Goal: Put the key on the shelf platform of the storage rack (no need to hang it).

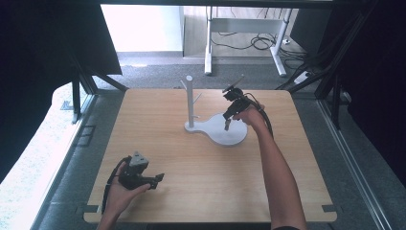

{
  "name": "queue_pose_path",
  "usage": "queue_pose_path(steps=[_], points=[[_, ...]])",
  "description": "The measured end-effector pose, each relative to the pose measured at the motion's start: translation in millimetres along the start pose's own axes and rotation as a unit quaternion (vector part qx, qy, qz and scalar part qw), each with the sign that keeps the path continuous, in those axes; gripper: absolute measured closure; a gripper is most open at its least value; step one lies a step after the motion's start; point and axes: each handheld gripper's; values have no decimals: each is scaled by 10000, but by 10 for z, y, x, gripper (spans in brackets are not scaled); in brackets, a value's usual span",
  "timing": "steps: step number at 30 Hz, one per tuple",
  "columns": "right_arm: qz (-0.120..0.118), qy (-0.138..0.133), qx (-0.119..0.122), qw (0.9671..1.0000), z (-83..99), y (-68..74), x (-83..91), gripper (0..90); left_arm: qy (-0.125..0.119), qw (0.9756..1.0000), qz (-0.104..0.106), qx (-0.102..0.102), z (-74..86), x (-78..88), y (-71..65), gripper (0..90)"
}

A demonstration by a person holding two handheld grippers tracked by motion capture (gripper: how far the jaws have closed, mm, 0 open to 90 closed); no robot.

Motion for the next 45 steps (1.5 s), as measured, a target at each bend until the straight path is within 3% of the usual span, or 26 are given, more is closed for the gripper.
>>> queue_pose_path(steps=[23,27,30,36,40,45], points=[[208,-61,-276,9994,245,-134,-432,892,113,9999,46,-48,11,-47,-24,234],[385,-160,-253,9988,276,-136,-472,882,120,9999,34,-52,12,-48,-24,234],[454,-246,-206,9985,280,-135,-466,851,125,9999,43,-55,11,-54,-35,234],[657,-351,38,9972,287,-74,-377,691,145,9998,65,-91,11,-74,-59,234],[628,-463,134,9969,302,-11,-257,610,140,9998,66,-106,6,-66,-62,233],[480,-673,294,9961,336,89,-79,572,128,9999,37,-101,3,-55,-57,233]])
Point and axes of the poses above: each handheld gripper's, and its own axes: x roughly backward along the jaws, z roughly out of its underside, y roughly to its left, and after that the axes turned 12 degrees about -y, right-handed
